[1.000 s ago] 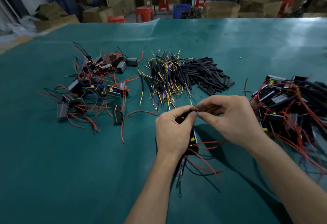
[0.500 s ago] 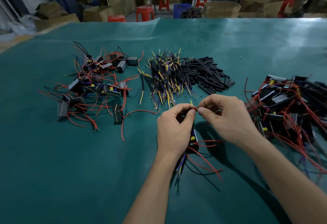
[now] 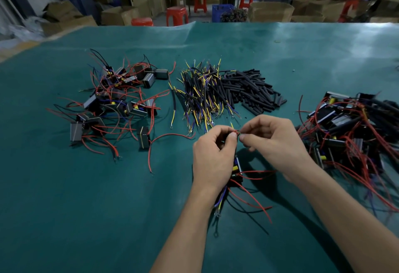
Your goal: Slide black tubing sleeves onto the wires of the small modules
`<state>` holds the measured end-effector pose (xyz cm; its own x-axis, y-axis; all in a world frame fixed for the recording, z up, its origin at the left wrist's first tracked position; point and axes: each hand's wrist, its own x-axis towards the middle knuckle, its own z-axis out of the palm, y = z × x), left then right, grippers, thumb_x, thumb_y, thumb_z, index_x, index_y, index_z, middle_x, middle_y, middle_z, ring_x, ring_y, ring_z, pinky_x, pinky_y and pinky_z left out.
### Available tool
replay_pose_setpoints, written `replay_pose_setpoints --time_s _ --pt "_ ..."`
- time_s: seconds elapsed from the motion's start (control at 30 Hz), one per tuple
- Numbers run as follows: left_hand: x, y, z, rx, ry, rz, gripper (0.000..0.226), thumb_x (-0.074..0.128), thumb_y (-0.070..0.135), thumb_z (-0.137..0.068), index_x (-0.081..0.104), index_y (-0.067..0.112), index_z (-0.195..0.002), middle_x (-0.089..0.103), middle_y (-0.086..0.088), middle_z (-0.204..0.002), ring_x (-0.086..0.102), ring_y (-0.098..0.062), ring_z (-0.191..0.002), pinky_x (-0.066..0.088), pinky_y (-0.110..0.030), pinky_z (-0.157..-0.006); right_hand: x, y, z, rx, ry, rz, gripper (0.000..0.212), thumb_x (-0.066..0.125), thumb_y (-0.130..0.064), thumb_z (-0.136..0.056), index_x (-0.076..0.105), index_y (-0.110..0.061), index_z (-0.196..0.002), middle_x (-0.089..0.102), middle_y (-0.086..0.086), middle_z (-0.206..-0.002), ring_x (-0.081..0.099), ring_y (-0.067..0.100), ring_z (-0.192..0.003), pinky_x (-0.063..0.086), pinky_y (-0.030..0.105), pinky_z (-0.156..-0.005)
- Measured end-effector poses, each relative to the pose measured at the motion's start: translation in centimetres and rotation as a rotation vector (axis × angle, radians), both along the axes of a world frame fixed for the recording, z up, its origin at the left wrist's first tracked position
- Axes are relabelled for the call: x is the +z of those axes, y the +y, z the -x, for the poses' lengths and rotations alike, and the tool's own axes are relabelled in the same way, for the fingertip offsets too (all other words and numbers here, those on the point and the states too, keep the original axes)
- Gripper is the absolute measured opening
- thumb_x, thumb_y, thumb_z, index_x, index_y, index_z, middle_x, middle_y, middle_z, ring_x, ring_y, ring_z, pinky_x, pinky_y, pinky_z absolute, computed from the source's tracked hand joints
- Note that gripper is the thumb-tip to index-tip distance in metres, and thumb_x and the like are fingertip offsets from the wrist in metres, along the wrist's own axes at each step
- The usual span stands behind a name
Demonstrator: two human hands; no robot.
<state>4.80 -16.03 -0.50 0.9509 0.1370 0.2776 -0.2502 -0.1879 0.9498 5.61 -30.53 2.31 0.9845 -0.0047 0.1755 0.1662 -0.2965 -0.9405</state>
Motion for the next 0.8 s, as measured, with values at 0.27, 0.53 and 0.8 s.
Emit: replay_pose_setpoints --time_s 0.27,0.53,0.8 --pt "0.13 -0.09 0.08 0.006 0.013 0.02 0.013 0.062 0.027 -0.081 0.074 0.021 -0.082 0.072 0.013 -0.074 0.062 -0.003 -0.066 0.054 -0.026 -0.069 -0.23 0.08 -0.04 -0.026 -0.026 0.068 0.008 0.083 -0.016 -0.084 0.076 -0.018 -0.079 0.074 0.004 -0.071 0.065 0.013 -0.062 0.055 0.033 -0.063" --pt "-0.09 0.01 0.01 0.026 -0.01 -0.032 0.008 0.068 0.018 -0.091 0.073 0.018 -0.087 0.072 0.01 -0.076 0.064 -0.008 -0.07 0.055 -0.031 -0.071 -0.36 0.38 0.11 -0.064 -0.206 0.357 0.015 0.078 -0.016 -0.086 0.069 -0.025 -0.077 0.067 -0.014 -0.065 0.062 0.003 -0.062 0.045 0.011 -0.06" --pt "-0.04 0.02 0.0 0.018 -0.03 -0.053 0.009 0.066 0.014 -0.093 0.072 0.017 -0.087 0.071 0.01 -0.077 0.064 -0.006 -0.071 0.052 -0.024 -0.071 -0.68 0.54 -0.22 -0.133 -0.134 0.302 0.015 0.077 -0.018 -0.078 0.067 -0.023 -0.069 0.068 -0.002 -0.061 0.066 0.019 -0.053 0.053 0.033 -0.053"
